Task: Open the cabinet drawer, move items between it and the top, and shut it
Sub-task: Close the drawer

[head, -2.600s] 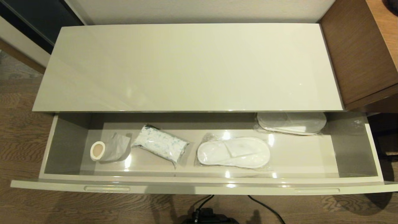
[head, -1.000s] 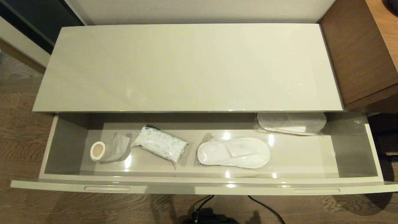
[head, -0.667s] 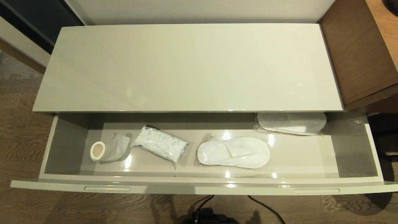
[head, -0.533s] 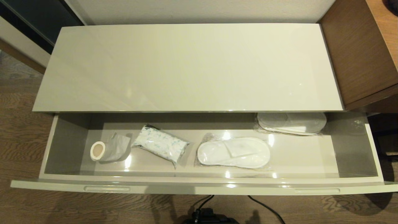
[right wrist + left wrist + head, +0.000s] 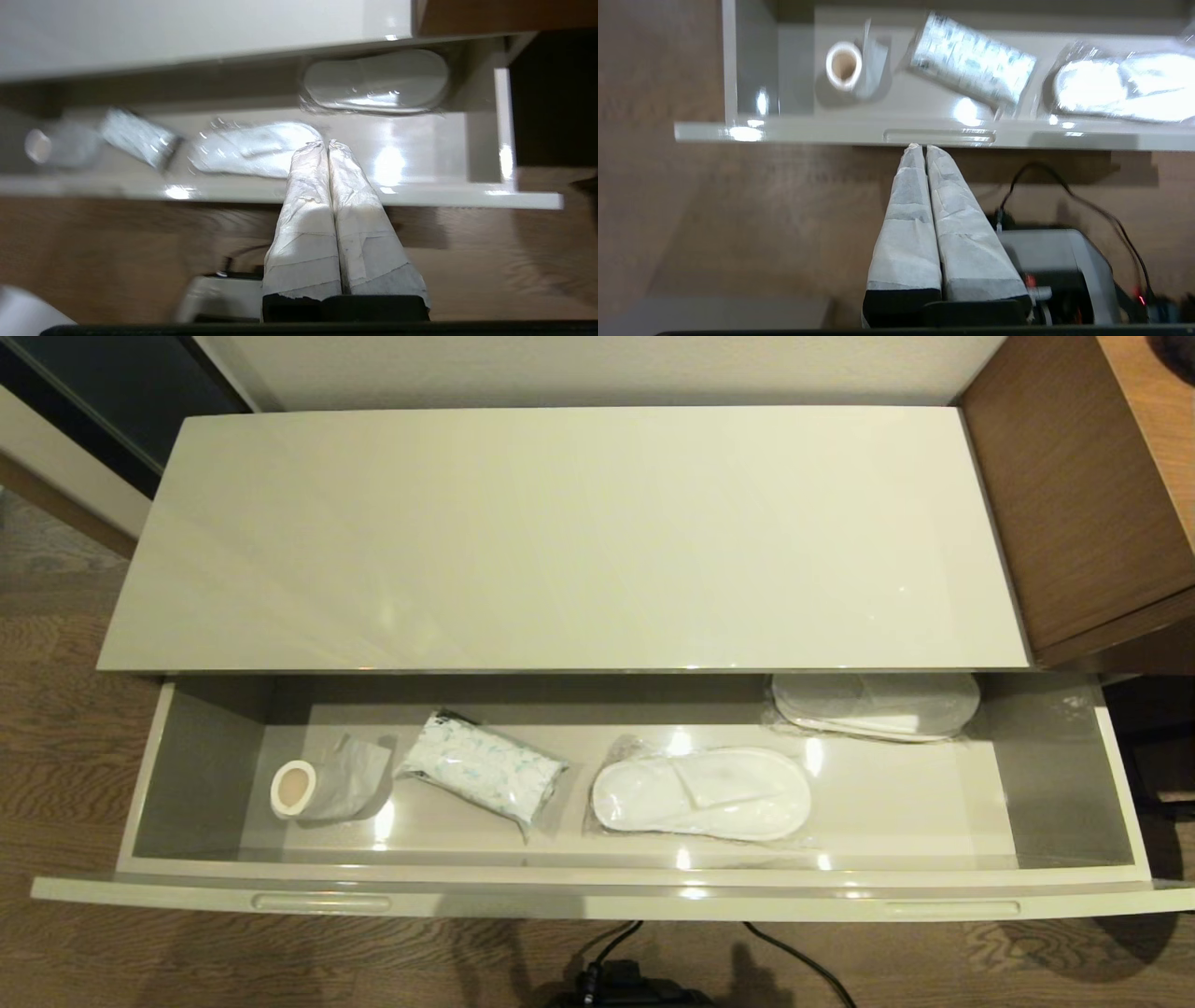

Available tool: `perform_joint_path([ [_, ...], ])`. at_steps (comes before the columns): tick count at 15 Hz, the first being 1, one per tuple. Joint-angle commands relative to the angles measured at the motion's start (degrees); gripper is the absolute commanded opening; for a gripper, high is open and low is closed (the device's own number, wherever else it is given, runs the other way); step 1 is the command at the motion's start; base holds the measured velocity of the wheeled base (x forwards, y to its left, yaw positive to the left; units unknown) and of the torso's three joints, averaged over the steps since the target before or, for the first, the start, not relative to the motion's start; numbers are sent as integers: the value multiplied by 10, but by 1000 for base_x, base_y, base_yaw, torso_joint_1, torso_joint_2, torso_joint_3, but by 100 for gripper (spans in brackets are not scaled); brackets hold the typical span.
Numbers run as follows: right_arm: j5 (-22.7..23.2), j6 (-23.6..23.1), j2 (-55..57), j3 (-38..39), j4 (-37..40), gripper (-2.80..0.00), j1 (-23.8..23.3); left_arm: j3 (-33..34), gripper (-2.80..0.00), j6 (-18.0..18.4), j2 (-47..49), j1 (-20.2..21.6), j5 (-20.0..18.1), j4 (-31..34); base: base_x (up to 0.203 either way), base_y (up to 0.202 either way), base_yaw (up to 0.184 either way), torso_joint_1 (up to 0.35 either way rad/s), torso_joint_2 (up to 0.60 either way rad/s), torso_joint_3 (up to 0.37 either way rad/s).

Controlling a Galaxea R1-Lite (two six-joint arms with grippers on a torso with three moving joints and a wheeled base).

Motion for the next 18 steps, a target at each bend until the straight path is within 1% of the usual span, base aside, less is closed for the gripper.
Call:
perform_joint_path([
  [1, 7, 48, 179, -58, 0, -280, -1, -25, -280, -7, 115, 1, 2, 4, 0, 0, 0, 0, 0, 0],
  [2, 11, 64, 221, -68, 1, -280, -1, -30, -280, -14, 150, 1, 2, 3, 0, 0, 0, 0, 0, 0],
  [5, 24, 78, 355, -38, -5, -280, 1, -31, -280, -34, 288, 1, -6, -26, 0, 0, 0, 0, 0, 0],
  [7, 32, 77, 453, -5, -15, -280, 8, -13, -280, -52, 394, 1, -15, -86, 0, 0, 0, 0, 0, 0],
  [9, 36, 77, 491, 44, -22, -280, 38, 34, -280, -86, 459, -1, -25, -172, 0, 0, 0, 0, 0, 0],
  [10, 36, 75, 490, 69, -22, -280, 57, 60, -280, -97, 479, -2, -36, -207, 0, 0, 0, 0, 0, 0],
  [11, 37, 74, 489, 87, -22, -280, 64, 78, -280, -103, 497, -3, -47, -241, 0, 0, 0, 0, 0, 0],
  [12, 37, 71, 487, 106, -24, -280, 68, 91, -280, -108, 516, -3, -55, -292, 0, 0, 0, 0, 0, 0],
  [13, 37, 70, 487, 108, -24, -280, 69, 97, -280, -111, 521, -3, -60, -305, 0, 0, 0, 0, 0, 0],
  [14, 36, 60, 480, 113, -9, -280, 76, 107, -280, -109, 527, -3, -60, -326, 0, 0, 0, 0, 0, 0],
  [15, 38, 57, 480, 115, 11, -280, 86, 130, -280, -108, 534, -3, -60, -377, 0, 0, 0, 0, 0, 0],
  [16, 39, 58, 480, 115, 21, -280, 101, 139, -280, -107, 532, -3, -60, -389, 0, 0, 0, 0, 0, 0],
  [18, 39, 61, 485, 132, 25, -280, 140, 142, -280, -109, 523, -1, -59, -390, 0, 0, 0, 0, 0, 0],
])
